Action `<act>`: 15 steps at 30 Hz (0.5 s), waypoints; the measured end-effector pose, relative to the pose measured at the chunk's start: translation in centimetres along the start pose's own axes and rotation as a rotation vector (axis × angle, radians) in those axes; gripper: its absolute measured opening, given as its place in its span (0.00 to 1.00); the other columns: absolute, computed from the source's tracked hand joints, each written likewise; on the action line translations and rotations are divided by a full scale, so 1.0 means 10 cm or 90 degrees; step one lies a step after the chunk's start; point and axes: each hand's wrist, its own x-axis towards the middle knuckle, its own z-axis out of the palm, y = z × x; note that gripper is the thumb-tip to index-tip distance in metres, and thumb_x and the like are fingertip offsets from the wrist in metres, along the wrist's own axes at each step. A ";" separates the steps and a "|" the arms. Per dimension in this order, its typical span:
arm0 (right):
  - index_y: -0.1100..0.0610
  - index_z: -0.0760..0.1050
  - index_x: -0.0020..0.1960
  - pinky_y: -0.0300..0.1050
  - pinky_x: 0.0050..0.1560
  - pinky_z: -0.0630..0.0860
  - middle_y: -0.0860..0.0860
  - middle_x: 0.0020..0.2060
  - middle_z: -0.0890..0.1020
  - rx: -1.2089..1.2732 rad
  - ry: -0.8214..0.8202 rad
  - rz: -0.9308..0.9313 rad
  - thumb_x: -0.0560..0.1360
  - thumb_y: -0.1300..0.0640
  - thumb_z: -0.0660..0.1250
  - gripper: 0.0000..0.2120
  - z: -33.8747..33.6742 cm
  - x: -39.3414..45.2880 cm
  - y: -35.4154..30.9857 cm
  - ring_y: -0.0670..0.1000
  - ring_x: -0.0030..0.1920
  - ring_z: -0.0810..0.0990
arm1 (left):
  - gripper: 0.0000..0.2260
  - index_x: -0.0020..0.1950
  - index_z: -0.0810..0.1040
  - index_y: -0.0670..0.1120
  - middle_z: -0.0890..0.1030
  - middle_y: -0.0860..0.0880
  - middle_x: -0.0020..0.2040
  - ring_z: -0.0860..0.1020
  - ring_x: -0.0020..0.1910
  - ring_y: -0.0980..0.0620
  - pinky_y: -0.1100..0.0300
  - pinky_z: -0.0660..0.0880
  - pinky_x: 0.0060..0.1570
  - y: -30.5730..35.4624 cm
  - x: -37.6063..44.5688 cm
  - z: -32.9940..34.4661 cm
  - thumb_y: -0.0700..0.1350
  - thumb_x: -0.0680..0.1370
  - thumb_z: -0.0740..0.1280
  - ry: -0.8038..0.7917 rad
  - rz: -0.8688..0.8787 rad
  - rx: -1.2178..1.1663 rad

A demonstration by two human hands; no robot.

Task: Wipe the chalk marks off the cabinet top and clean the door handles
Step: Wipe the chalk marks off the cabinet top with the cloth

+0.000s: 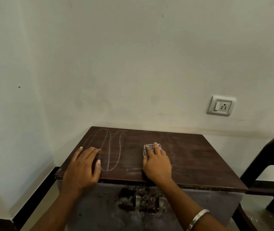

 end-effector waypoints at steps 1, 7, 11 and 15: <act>0.47 0.54 0.78 0.54 0.76 0.53 0.53 0.79 0.52 -0.005 0.002 0.025 0.82 0.44 0.49 0.25 -0.04 0.01 0.12 0.57 0.77 0.54 | 0.24 0.64 0.77 0.44 0.80 0.46 0.61 0.77 0.61 0.49 0.53 0.58 0.72 0.00 0.00 0.00 0.54 0.77 0.53 -0.001 0.000 0.001; 0.48 0.53 0.79 0.56 0.77 0.52 0.55 0.79 0.50 -0.018 0.002 0.080 0.83 0.46 0.48 0.25 -0.09 -0.07 0.10 0.60 0.78 0.52 | 0.24 0.64 0.76 0.44 0.80 0.46 0.61 0.77 0.61 0.49 0.51 0.60 0.72 0.01 0.01 0.00 0.54 0.77 0.52 0.000 0.003 0.006; 0.48 0.52 0.79 0.56 0.77 0.50 0.54 0.79 0.48 0.005 -0.014 0.009 0.83 0.46 0.49 0.26 0.02 -0.26 -0.38 0.59 0.78 0.50 | 0.24 0.64 0.76 0.44 0.79 0.45 0.61 0.76 0.61 0.49 0.50 0.60 0.72 0.01 0.01 0.00 0.54 0.77 0.52 -0.003 0.006 0.011; 0.49 0.53 0.79 0.55 0.77 0.49 0.54 0.79 0.48 0.025 -0.007 -0.053 0.83 0.46 0.50 0.26 0.14 -0.42 -0.75 0.58 0.78 0.48 | 0.24 0.65 0.76 0.43 0.79 0.45 0.61 0.76 0.62 0.49 0.49 0.61 0.72 0.00 0.01 0.00 0.53 0.77 0.52 -0.007 0.000 0.009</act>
